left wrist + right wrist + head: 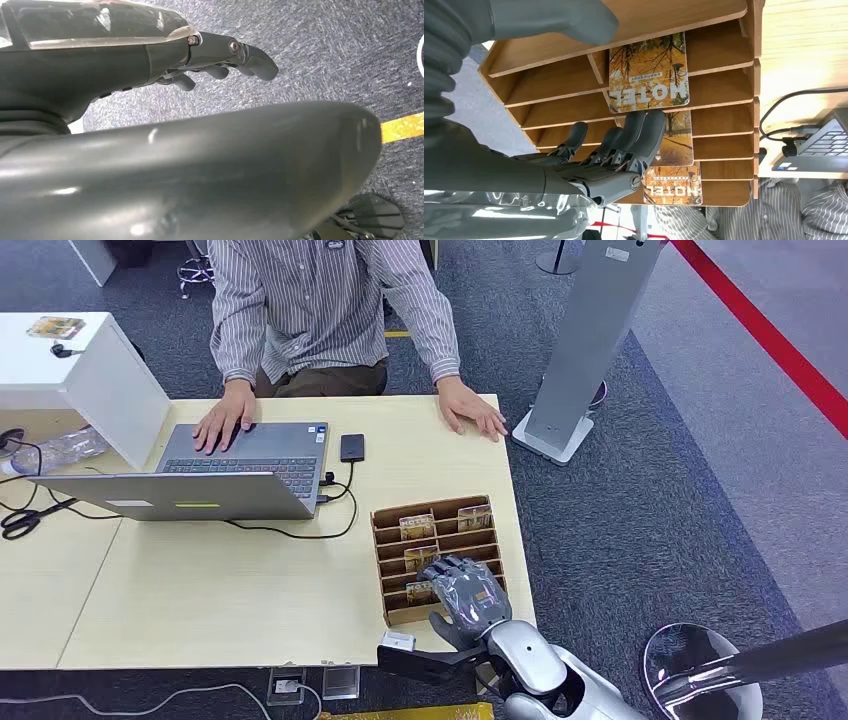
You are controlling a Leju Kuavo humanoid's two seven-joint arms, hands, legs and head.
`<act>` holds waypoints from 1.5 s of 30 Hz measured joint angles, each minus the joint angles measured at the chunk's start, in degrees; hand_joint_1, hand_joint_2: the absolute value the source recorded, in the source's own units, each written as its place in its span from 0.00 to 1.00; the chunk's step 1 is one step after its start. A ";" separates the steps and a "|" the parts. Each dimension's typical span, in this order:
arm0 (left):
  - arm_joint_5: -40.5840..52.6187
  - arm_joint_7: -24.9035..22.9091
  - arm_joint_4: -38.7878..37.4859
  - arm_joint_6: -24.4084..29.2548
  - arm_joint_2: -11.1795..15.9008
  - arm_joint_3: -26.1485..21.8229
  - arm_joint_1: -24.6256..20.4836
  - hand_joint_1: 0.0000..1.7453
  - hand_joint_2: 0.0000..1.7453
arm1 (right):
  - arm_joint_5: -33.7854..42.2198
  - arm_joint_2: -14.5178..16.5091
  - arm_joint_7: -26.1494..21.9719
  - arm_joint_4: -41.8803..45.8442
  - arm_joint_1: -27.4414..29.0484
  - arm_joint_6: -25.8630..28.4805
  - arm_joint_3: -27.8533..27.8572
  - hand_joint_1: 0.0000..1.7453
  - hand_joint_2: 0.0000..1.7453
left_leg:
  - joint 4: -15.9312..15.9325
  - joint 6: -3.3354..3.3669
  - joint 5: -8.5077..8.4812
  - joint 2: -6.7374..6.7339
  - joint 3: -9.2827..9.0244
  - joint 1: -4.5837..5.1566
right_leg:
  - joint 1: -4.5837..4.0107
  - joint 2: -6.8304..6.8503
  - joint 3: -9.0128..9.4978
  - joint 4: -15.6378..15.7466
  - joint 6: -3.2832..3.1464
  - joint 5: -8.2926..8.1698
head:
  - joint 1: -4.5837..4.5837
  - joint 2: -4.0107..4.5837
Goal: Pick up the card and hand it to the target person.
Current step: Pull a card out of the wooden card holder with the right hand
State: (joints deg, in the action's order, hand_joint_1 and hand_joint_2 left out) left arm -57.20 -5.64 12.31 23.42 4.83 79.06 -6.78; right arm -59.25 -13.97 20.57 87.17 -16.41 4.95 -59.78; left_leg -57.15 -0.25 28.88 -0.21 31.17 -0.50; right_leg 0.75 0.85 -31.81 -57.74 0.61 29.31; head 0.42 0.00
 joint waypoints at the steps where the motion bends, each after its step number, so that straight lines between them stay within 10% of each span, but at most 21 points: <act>1: 0.00 0.00 0.00 0.00 0.00 0.00 0.00 0.00 0.00 | 0.00 0.00 0.00 -0.01 0.00 0.01 0.01 0.40 1.00 | 0.00 0.00 0.00 0.00 0.00 0.00 | 0.00 0.00 0.00 0.00 0.00 0.00 | -0.01 -0.01; 21: 0.09 -0.13 0.00 0.25 0.00 0.02 0.00 0.00 0.00 | 0.52 0.02 -0.12 -0.39 -0.01 0.05 0.05 0.71 1.00 | 0.00 0.00 0.00 0.00 0.00 0.00 | 0.00 0.00 0.00 0.00 0.00 0.00 | 0.00 0.00; 28: 0.11 -0.13 0.00 0.40 0.00 0.04 0.00 0.00 0.00 | 0.79 0.04 -0.17 -0.57 -0.04 0.15 0.02 0.97 1.00 | 0.00 0.00 0.00 0.00 0.00 0.00 | 0.00 0.00 0.01 0.00 0.00 0.00 | -0.02 0.00; 32: 0.15 -0.03 0.00 0.02 0.00 0.04 0.00 0.00 1.00 | 0.85 0.04 -0.17 -0.62 -0.15 0.40 0.02 1.00 1.00 | 0.00 0.00 0.00 0.00 0.00 0.00 | 0.00 0.00 0.00 0.00 0.00 0.00 | -0.01 -0.02; 45: -0.20 0.72 0.00 -1.91 0.00 0.04 0.03 0.00 1.00 | 1.28 0.04 -0.59 -0.76 0.00 2.33 0.26 1.00 1.00 | 0.00 0.00 0.00 0.00 0.00 0.00 | 0.00 0.00 0.00 0.00 0.00 0.00 | -0.01 0.00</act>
State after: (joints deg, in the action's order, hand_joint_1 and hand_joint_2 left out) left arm -57.40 -4.92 12.31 21.51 4.83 79.10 -6.75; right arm -57.97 -13.92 19.98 86.40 -16.40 7.29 -59.52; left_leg -57.15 -0.24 28.88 -0.21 31.17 -0.50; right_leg 0.75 0.86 -31.81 -57.74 0.61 29.31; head 0.41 0.00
